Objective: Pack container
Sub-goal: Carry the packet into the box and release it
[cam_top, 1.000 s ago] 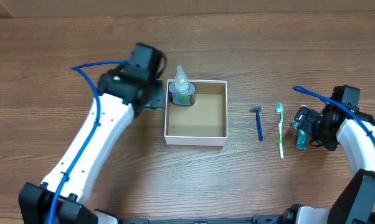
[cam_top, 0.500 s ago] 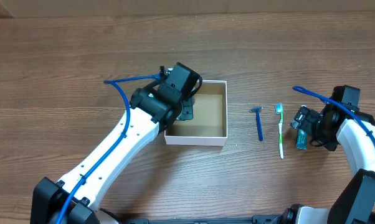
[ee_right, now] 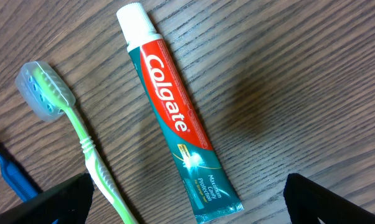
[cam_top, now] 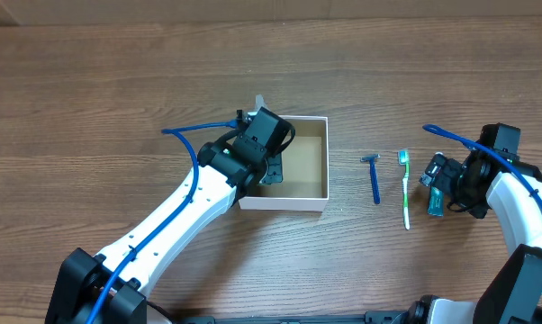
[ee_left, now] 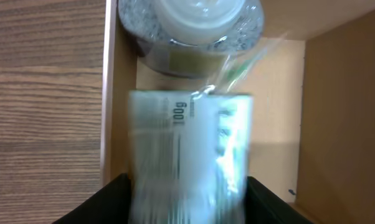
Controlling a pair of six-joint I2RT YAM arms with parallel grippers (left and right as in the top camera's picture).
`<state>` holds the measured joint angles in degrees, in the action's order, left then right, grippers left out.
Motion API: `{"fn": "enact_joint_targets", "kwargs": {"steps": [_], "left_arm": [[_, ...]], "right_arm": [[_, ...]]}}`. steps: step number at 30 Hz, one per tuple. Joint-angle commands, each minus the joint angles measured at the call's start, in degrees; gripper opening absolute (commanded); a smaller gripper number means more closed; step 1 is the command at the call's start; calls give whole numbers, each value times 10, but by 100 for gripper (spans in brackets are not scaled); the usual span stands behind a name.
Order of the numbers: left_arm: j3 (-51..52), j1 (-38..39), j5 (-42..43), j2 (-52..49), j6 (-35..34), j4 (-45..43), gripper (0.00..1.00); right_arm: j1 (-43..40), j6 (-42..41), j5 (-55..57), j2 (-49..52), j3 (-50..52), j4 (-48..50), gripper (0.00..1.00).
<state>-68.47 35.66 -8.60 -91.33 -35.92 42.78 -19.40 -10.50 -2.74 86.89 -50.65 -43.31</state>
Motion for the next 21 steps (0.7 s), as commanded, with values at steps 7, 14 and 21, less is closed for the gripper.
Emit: {"fn": "enact_joint_targets", "kwargs": {"steps": [7, 14, 21], "left_arm": [[-7, 3, 41, 2, -1, -10, 68], [-80, -3, -25, 38, 17, 61, 80], [-109, -139, -80, 80, 17, 226, 100]], "right_arm": [[3, -2, 1, -1, -11, 2, 100], [3, -2, 1, -1, -11, 2, 100], [3, -2, 1, -1, -11, 2, 100]]}}
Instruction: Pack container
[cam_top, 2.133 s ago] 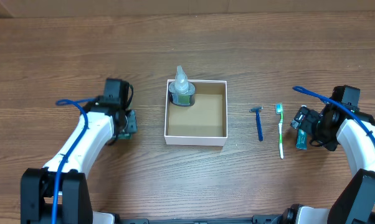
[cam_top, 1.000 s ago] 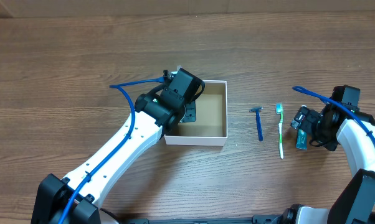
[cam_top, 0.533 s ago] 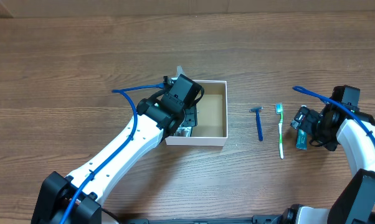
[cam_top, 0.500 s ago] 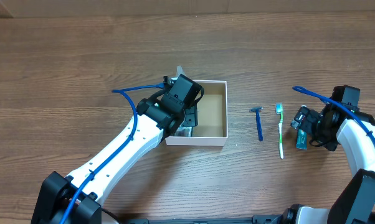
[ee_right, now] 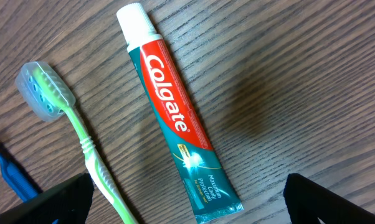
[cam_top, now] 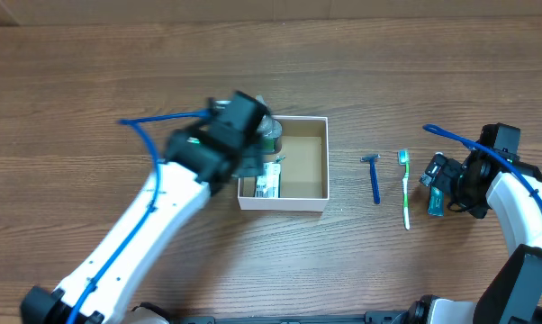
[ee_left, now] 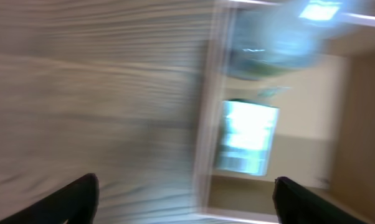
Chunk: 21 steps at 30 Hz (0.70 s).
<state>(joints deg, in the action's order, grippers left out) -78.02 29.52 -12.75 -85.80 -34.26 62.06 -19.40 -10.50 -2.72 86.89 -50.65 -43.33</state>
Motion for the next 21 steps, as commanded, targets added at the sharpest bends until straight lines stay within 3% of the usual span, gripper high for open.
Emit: {"fn": "enact_joint_targets", "kwargs": {"steps": [1, 7, 21], "left_arm": [[-13, -106, -38, 26, 6, 42, 100], [-13, -234, -37, 26, 29, 52, 100], [-13, -243, -37, 26, 30, 52, 100]], "right_arm": [[3, -2, 0, -1, -11, 2, 100], [3, -2, 0, -1, -11, 2, 100], [3, -2, 0, -1, -11, 2, 100]]}}
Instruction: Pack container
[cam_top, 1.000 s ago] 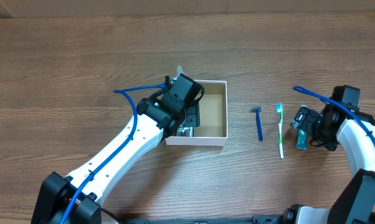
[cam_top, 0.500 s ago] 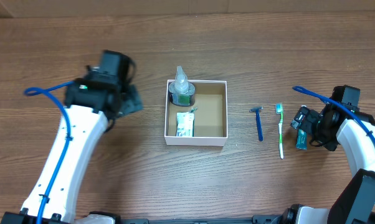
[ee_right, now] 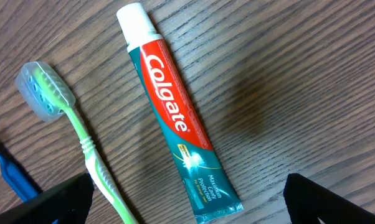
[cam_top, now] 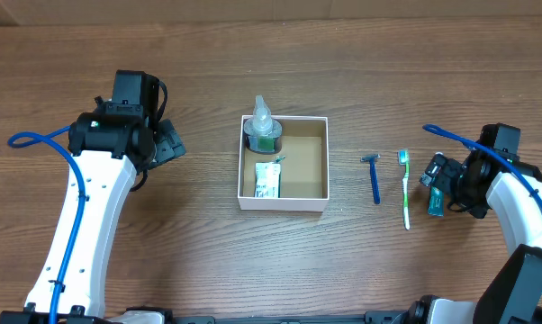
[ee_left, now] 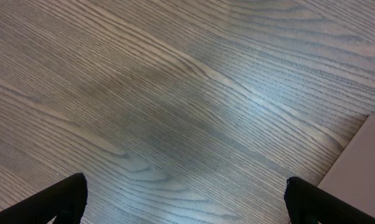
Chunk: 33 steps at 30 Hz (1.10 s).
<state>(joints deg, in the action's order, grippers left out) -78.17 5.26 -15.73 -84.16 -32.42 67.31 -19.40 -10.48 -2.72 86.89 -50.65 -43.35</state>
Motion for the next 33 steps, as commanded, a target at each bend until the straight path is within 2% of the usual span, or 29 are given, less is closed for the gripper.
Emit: {"fn": "enact_joint_targets", "kwargs": {"steps": [1, 13, 17, 21, 33], "left_arm": [[-11, -1, -8, 9, 11, -1, 100], [-11, -1, -8, 9, 11, -1, 100], [-11, -1, -8, 9, 11, -1, 100], [-11, -1, -8, 9, 11, -1, 100], [-11, -1, -8, 9, 11, -1, 100]], "right_arm": [[3, -2, 0, -1, -11, 2, 100], [3, -2, 0, -1, -11, 4, 100], [3, -2, -32, -1, -11, 8, 100], [3, 2, 6, -1, -6, 2, 100], [3, 75, 15, 9, 8, 108, 100]]}}
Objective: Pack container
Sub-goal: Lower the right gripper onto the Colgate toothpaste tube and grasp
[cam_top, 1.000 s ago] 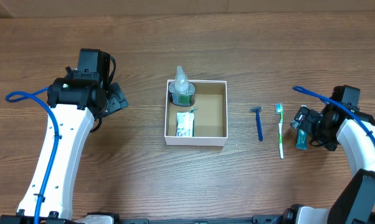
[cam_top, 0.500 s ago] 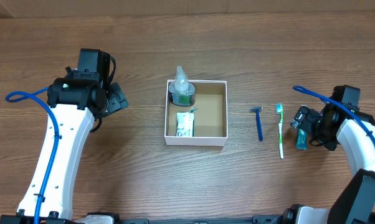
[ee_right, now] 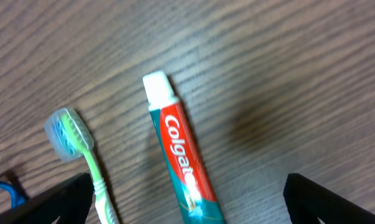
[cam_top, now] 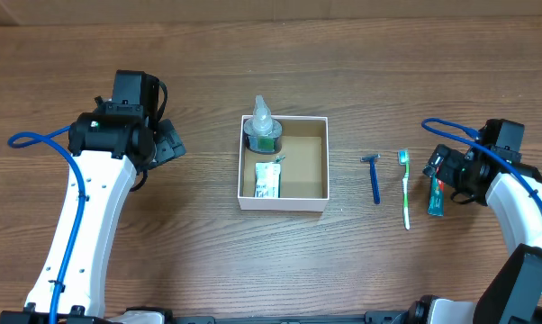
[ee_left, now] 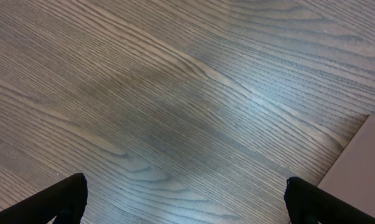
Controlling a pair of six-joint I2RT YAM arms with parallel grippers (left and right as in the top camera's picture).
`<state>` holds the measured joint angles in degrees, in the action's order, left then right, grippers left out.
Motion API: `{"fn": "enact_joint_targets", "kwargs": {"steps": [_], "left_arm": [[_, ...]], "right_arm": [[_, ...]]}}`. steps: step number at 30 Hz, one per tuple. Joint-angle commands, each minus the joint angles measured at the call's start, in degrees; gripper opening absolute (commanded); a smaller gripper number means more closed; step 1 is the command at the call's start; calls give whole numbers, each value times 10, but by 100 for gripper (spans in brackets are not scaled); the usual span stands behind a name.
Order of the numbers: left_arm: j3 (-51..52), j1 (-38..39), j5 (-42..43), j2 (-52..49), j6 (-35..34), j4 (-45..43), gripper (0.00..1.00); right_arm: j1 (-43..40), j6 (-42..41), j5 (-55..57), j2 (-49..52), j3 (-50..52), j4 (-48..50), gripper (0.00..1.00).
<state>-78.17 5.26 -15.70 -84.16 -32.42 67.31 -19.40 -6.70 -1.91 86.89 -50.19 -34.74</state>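
Observation:
A white box [cam_top: 315, 200] sits mid-table, holding a clear bottle [cam_top: 262, 131] and a green-white packet [cam_top: 267, 180]. To its right lie a blue razor [cam_top: 374, 178], a green toothbrush [cam_top: 405, 188] [ee_right: 88, 162] and a Colgate toothpaste tube [cam_top: 436, 198] [ee_right: 180, 155]. My right gripper [ee_right: 186, 202] is open over the tube, one finger on each side of it. My left gripper [ee_left: 186, 199] is open over bare wood, left of the box, holding nothing.
A corner of the white box [ee_left: 362, 168] shows at the right edge of the left wrist view. Wood table surface [cam_top: 118, 72] stretches around everything; the left arm [cam_top: 86, 207] stands at the left side.
My right gripper has shifted toward the far side of the table, so the toothpaste tube and toothbrush sit lower in its view. The left arm has not moved.
My left gripper was in the box with the green-white packet between its fingers. Then the arm was leaving the box, the packet lying inside. Then it hung open over bare wood to the left, where it stays. The right gripper stayed open above the toothpaste, shifting only now.

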Motion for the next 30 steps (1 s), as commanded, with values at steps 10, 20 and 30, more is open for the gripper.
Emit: {"fn": "enact_joint_targets", "kwargs": {"steps": [10, 20, 30], "left_arm": [[-11, -1, -8, 9, 11, -1, 100], [-11, -1, -8, 9, 11, -1, 100], [-11, -1, -8, 9, 11, -1, 100]], "right_arm": [[3, 87, 8, 117, 4, 75, 92], [3, 101, 7, 152, 1, 105, 41], [3, 95, -43, 137, -82, 2, 34]]}}
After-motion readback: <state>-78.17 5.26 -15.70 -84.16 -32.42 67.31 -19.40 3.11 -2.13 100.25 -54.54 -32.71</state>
